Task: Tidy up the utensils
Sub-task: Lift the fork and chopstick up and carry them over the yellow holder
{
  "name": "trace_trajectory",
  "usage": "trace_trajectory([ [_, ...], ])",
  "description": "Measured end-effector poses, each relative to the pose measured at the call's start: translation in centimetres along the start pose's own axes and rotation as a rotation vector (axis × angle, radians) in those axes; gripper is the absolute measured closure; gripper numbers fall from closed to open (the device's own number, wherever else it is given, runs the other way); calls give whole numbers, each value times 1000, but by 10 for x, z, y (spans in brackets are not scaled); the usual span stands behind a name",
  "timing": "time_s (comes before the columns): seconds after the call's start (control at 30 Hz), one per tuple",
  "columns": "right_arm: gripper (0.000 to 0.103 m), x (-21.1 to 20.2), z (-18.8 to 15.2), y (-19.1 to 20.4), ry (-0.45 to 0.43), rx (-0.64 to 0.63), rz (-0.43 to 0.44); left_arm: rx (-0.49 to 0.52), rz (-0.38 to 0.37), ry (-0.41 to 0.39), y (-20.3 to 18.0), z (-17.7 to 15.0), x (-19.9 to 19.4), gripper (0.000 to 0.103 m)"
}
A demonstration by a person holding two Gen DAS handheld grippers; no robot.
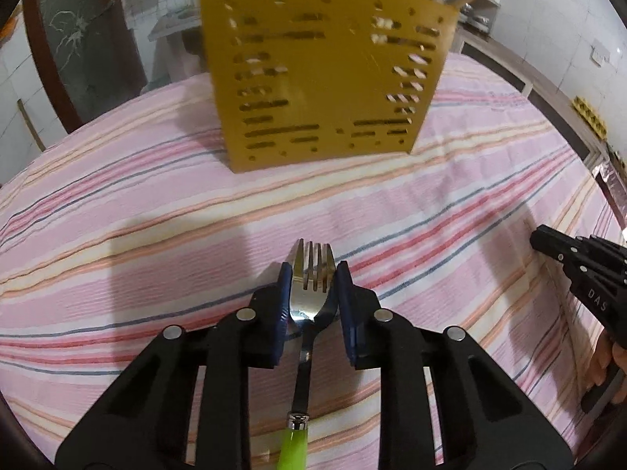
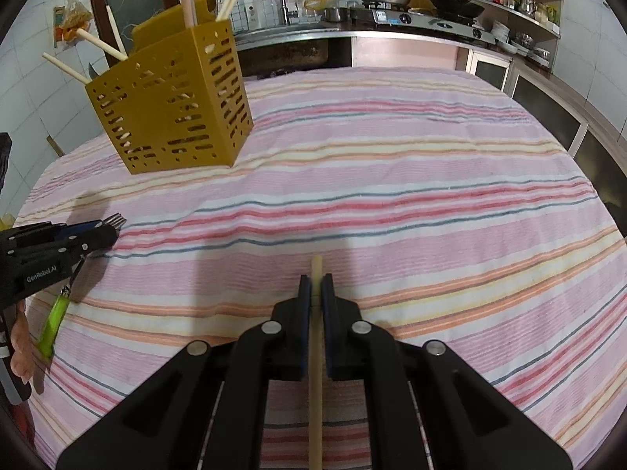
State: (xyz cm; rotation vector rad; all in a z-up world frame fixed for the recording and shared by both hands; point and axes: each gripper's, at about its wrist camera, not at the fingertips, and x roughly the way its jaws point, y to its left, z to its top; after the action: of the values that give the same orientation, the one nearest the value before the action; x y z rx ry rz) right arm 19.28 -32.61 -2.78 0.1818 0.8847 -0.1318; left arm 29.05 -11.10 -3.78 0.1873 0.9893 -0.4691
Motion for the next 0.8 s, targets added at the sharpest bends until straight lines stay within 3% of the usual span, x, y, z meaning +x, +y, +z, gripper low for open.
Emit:
trace_trajectory([
  [0.27,97,-29,11,6,-106,25,29,-60,44,-170,12,-7,-61,82],
  [0.53,97,-81,22,21,-321,28,97,-126,102,-368,21,-21,-133,82],
  [0.8,97,-110,15,39,-508,-6,117,-145,135,-444,21,-47,-161,82],
])
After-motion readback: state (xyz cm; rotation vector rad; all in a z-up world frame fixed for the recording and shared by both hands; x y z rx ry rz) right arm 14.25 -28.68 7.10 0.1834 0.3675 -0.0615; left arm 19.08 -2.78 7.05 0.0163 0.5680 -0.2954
